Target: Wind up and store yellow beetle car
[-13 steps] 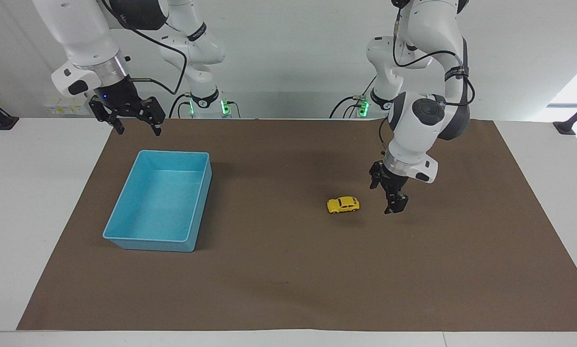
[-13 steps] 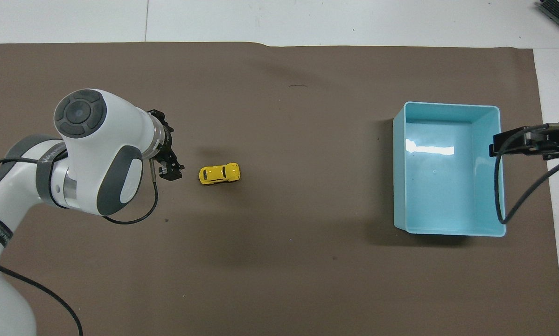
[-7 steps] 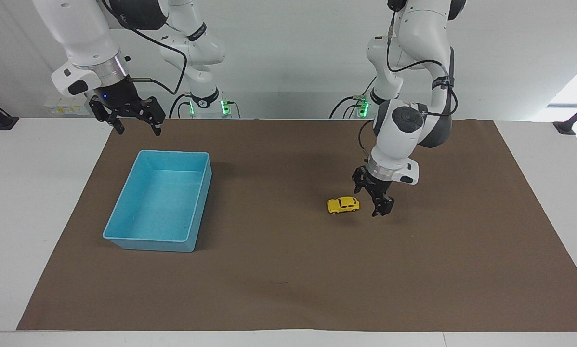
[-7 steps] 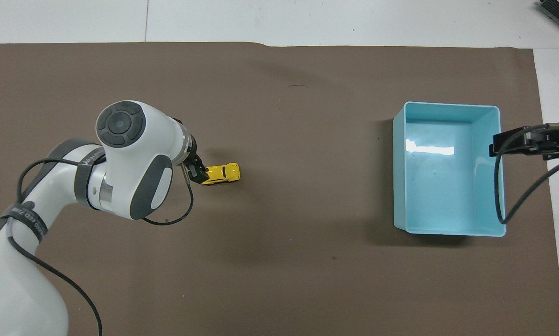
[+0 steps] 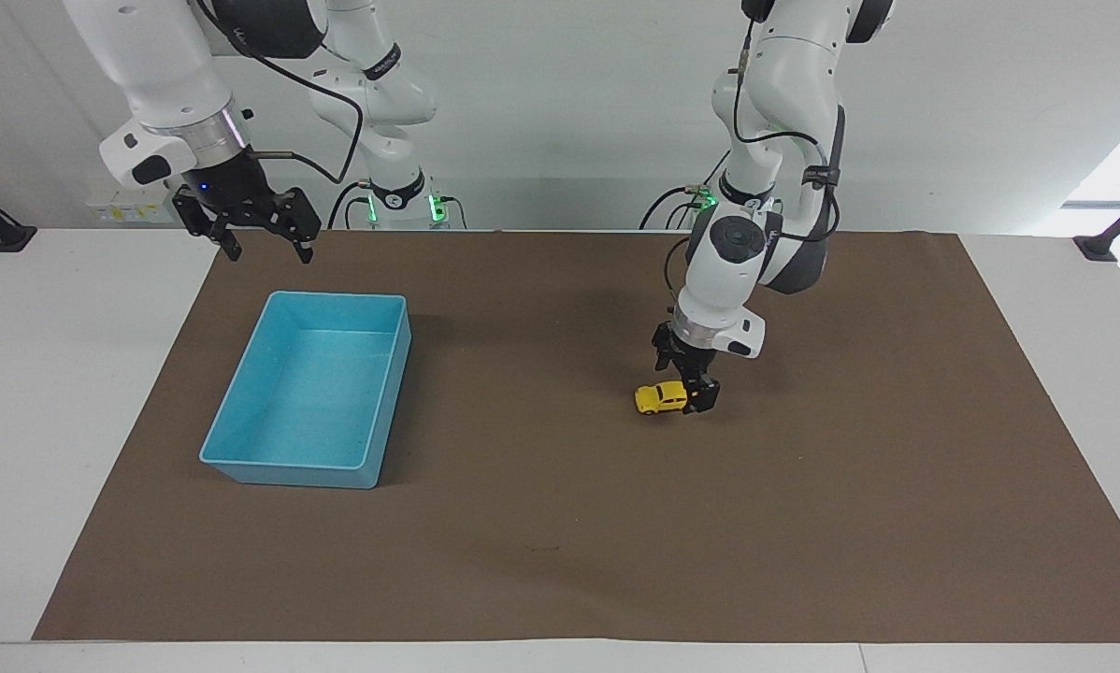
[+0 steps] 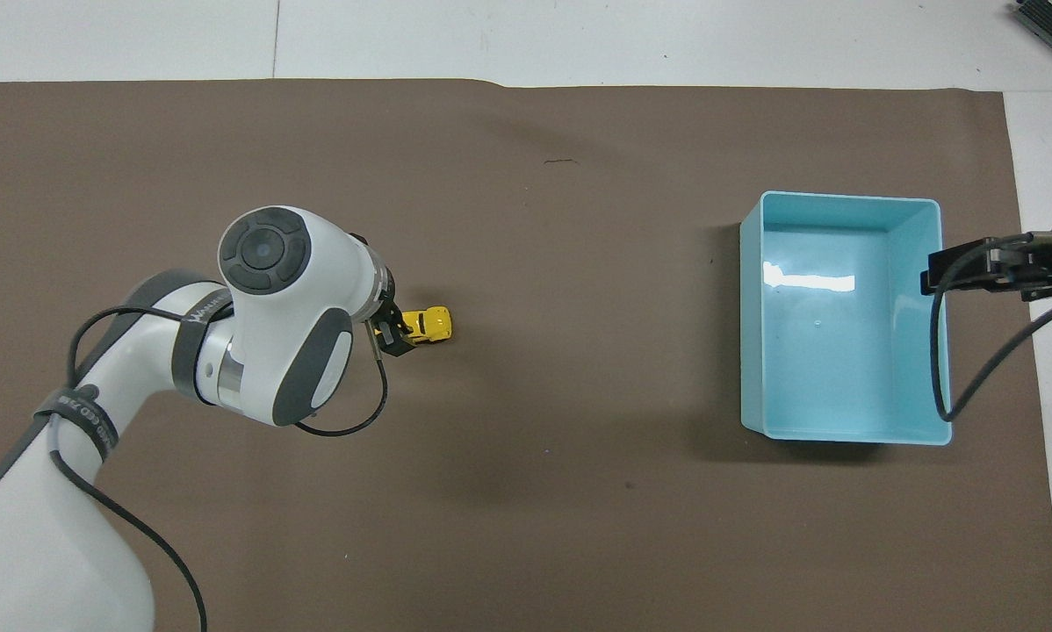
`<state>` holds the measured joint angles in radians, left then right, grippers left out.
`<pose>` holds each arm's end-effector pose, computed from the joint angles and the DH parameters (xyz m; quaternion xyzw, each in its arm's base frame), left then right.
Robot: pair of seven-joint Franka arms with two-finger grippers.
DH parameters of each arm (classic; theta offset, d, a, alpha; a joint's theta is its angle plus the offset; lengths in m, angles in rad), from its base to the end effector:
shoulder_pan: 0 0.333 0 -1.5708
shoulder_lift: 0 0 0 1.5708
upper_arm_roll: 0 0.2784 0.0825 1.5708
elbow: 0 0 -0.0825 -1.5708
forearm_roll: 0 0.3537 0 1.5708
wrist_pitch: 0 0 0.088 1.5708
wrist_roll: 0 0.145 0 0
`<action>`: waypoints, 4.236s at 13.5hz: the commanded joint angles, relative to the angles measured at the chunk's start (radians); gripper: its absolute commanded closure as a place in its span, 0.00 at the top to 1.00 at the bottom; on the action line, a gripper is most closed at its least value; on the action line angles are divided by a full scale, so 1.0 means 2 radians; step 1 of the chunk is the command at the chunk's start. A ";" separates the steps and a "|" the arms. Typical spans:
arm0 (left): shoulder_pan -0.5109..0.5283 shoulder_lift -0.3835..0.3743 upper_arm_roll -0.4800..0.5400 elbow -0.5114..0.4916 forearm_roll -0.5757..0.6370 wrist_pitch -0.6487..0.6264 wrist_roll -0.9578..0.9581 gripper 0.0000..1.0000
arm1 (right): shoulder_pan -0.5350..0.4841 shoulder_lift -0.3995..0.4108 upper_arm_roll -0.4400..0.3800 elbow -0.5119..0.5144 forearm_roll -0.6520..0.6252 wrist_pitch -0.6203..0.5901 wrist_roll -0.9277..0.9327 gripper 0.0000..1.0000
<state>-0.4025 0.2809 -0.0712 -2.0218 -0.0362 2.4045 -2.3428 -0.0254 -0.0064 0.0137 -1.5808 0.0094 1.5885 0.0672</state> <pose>0.5131 -0.2640 0.2678 0.5814 0.8117 -0.0140 0.0541 0.5247 -0.0048 0.5494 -0.9992 0.0395 -0.0069 0.0049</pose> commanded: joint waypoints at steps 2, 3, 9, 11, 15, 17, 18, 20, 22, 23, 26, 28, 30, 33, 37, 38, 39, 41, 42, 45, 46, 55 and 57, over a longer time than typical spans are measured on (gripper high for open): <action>-0.011 -0.004 0.007 -0.018 -0.006 0.029 0.012 1.00 | -0.003 0.002 -0.001 0.005 0.005 -0.004 -0.014 1.00; -0.010 -0.004 0.007 -0.017 -0.006 0.031 0.012 1.00 | -0.003 0.002 -0.001 0.005 0.005 -0.004 -0.014 1.00; -0.009 0.016 0.007 -0.004 -0.005 0.049 0.029 0.55 | -0.004 0.002 -0.001 0.005 0.005 -0.004 -0.014 1.00; -0.011 0.015 0.007 -0.005 -0.005 0.047 0.045 0.18 | -0.004 0.002 -0.001 0.005 0.005 -0.004 -0.014 1.00; -0.007 0.012 0.007 -0.013 -0.005 0.040 0.130 0.00 | -0.003 0.002 -0.001 0.005 0.005 -0.004 -0.014 1.00; -0.002 0.009 0.007 -0.022 -0.005 0.039 0.149 0.00 | -0.003 0.002 -0.001 0.005 0.005 -0.004 -0.013 1.00; 0.003 0.008 0.007 -0.028 -0.005 0.040 0.152 0.00 | -0.003 0.002 -0.001 0.005 0.005 -0.004 -0.014 1.00; 0.025 0.005 0.008 -0.038 -0.005 0.043 0.164 0.01 | -0.003 0.002 -0.001 0.005 0.005 -0.004 -0.014 1.00; 0.050 0.003 0.008 -0.048 -0.005 0.044 0.179 0.03 | -0.004 0.002 -0.001 0.005 0.005 -0.004 -0.014 1.00; 0.062 0.003 0.008 -0.051 -0.005 0.044 0.190 0.04 | -0.004 0.002 -0.001 0.005 0.005 -0.004 -0.014 1.00; 0.092 -0.001 0.008 -0.062 -0.005 0.045 0.232 0.05 | -0.003 0.002 -0.001 0.005 0.005 -0.004 -0.013 1.00; 0.105 -0.004 0.008 -0.066 -0.005 0.043 0.249 0.08 | -0.003 0.002 -0.001 0.005 0.005 -0.004 -0.014 1.00; 0.105 -0.004 0.008 -0.066 -0.006 0.043 0.249 0.14 | -0.003 0.002 -0.001 0.005 0.005 -0.004 -0.013 1.00; 0.106 -0.002 0.008 -0.061 -0.005 0.041 0.249 0.77 | -0.004 0.002 -0.001 0.004 0.005 -0.004 -0.014 1.00; 0.111 -0.002 0.008 -0.001 -0.005 -0.020 0.240 1.00 | -0.003 0.002 -0.001 0.005 0.005 -0.004 -0.014 1.00; 0.111 -0.003 0.009 0.009 -0.006 -0.030 0.240 1.00 | -0.004 0.002 -0.001 0.005 0.005 -0.004 -0.014 1.00; 0.112 -0.003 0.009 0.014 -0.006 -0.033 0.240 1.00 | -0.003 0.002 -0.001 0.005 0.005 -0.004 -0.014 1.00; 0.112 -0.003 0.010 0.014 -0.006 -0.033 0.241 1.00 | -0.003 0.002 -0.001 0.005 0.005 -0.004 -0.014 1.00; 0.112 -0.003 0.010 0.015 -0.006 -0.033 0.241 1.00 | -0.003 0.002 -0.001 0.005 0.005 -0.004 -0.014 1.00; 0.112 -0.001 0.011 0.022 -0.006 -0.033 0.243 1.00 | -0.004 0.002 -0.001 0.005 0.005 -0.004 -0.014 1.00; 0.112 -0.001 0.011 0.023 -0.006 -0.033 0.244 1.00 | -0.003 0.002 -0.001 0.005 0.005 -0.004 -0.014 1.00; 0.123 -0.008 0.012 0.055 -0.004 -0.046 0.247 1.00 | -0.001 0.000 -0.001 0.003 0.005 -0.014 -0.026 1.00; 0.123 -0.016 0.012 0.055 -0.001 -0.046 0.256 1.00 | 0.001 -0.003 -0.001 0.000 -0.003 -0.020 -0.028 1.00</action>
<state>-0.1730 0.2644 -0.0379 -1.9253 -0.0449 2.3450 -1.8585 -0.0218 -0.0063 0.0138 -1.5808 0.0092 1.5675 0.0431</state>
